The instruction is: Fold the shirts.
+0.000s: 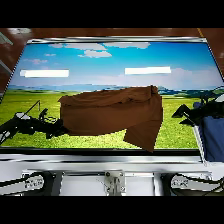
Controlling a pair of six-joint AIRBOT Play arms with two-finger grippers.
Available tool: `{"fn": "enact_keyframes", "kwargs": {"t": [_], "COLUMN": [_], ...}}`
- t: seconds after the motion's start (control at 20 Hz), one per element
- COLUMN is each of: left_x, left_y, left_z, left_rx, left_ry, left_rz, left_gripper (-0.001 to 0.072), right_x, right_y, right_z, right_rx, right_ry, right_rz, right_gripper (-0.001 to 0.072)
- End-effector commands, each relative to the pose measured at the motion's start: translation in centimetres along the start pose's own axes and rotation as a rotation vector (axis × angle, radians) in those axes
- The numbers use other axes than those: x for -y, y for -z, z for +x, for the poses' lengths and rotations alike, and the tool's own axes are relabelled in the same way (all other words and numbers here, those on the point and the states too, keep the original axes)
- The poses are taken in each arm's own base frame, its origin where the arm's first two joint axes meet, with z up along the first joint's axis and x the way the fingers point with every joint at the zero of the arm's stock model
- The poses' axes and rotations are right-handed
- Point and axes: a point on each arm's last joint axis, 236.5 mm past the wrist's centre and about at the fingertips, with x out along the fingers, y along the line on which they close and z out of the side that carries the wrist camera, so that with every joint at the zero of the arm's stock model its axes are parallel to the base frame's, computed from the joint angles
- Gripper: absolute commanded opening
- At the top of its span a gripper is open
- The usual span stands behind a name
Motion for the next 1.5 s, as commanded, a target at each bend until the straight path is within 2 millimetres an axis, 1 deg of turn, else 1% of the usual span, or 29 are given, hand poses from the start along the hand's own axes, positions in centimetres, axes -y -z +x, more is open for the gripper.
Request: {"fn": "enact_keyframes", "kwargs": {"t": [0.0,0.1,0.2,0.35,0.4,0.45,0.5,0.55,0.6,0.65,0.7,0.75,0.8,0.85,0.9,0.95,1.0,1.05,1.1,1.15,1.2,1.25,1.3,1.35,1.4,1.45], "left_x": [1.2,1.7,1.9,1.9,1.9,1.9,1.8,1.8,1.9,2.0,2.2,2.7,3.6,5.1,7.1,9.9,13.4,17.1,21.2,24.7,28.0,30.6,32.8,34.4,35.6,36.3], "left_y": [-0.2,-0.2,-0.3,-0.3,-0.3,-0.4,-0.6,-0.8,-0.9,-1.1,-1.4,-2.1,-2.9,-3.9,-4.8,-5.6,-5.7,-4.9,-3.2,-1.1,1.7,4.6,7.9,10.9,13.9,16.3], "left_z": [-1.1,-1.6,-1.8,-1.8,-1.9,-1.8,-1.9,-1.9,-1.9,-2.1,-2.4,-3.2,-4.4,-6.3,-8.8,-12.4,-16.5,-20.8,-25.6,-30.3,-35.4,-39.9,-44.4,-47.8,-50.4,-51.9], "left_rx": [0.035,0.049,0.061,0.062,0.062,0.065,0.074,0.083,0.089,0.101,0.120,0.160,0.210,0.284,0.368,0.476,0.587,0.698,0.825,0.945,1.078,1.203,1.334,1.434,1.509,1.556], "left_ry": [0.020,0.025,0.026,0.027,0.026,0.026,0.025,0.024,0.027,0.027,0.025,0.025,0.029,0.038,0.052,0.071,0.086,0.094,0.105,0.121,0.149,0.182,0.216,0.245,0.262,0.258], "left_rz": [0.050,0.065,0.072,0.072,0.072,0.071,0.058,0.053,0.051,0.058,0.072,0.096,0.124,0.169,0.224,0.305,0.428,0.572,0.720,0.827,0.907,0.957,1.002,1.045,1.094,1.137], "left_gripper": [0.0041,0.0041,0.0041,0.0041,0.0041,0.0041,0.0041,0.0040,0.0040,0.0040,0.0039,0.0038,0.0038,0.0038,0.0038,0.0038,0.0039,0.0039,0.0039,0.0039,0.0039,0.0039,0.0039,0.0039,0.0039,0.0039], "right_x": [-1.0,-2.3,-3.6,-4.7,-5.2,-5.7,-6.0,-6.3,-6.6,-7.1,-7.5,-8.0,-8.9,-10.0,-11.4,-13.3,-15.4,-18.0,-20.5,-23.0,-25.0,-26.6,-27.4,-27.6,-27.6,-27.4], "right_y": [-1.6,-1.7,-0.7,0.9,1.4,1.7,1.7,1.4,1.1,1.0,0.7,0.4,0.0,-0.5,-0.9,-1.4,-2.0,-2.2,-1.8,-0.6,1.4,4.6,8.2,12.3,16.0,19.0], "right_z": [2.0,2.9,4.3,6.9,7.7,8.3,8.9,9.3,9.3,9.0,8.3,7.2,5.4,3.1,0.4,-3.2,-7.5,-13.0,-18.9,-25.9,-32.8,-39.9,-45.6,-50.4,-53.8,-55.7], "right_rx": [0.104,0.091,0.023,-0.069,-0.090,-0.102,-0.102,-0.089,-0.075,-0.062,-0.041,-0.009,0.041,0.108,0.178,0.275,0.390,0.543,0.711,0.921,1.129,1.354,1.543,1.706,1.818,1.874], "right_ry": [-0.087,-0.161,-0.235,-0.227,-0.223,-0.217,-0.208,-0.199,-0.195,-0.202,-0.208,-0.211,-0.215,-0.218,-0.221,-0.224,-0.228,-0.234,-0.237,-0.236,-0.234,-0.227,-0.198,-0.155,-0.135,-0.135], "right_rz": [0.057,0.056,0.045,0.014,-0.001,-0.016,-0.023,-0.026,-0.023,-0.028,-0.044,-0.080,-0.141,-0.229,-0.320,-0.399,-0.463,-0.531,-0.593,-0.652,-0.695,-0.736,-0.769,-0.794,-0.793,-0.775], "right_gripper": [0.0667,0.0666,0.0666,0.0664,0.0579,0.0478,0.0400,0.0285,0.0141,0.0065,0.0065,0.0064,0.0064,0.0064,0.0064,0.0064,0.0064,0.0064,0.0064,0.0064,0.0064,0.0064,0.0064,0.0064,0.0064,0.0064]}}
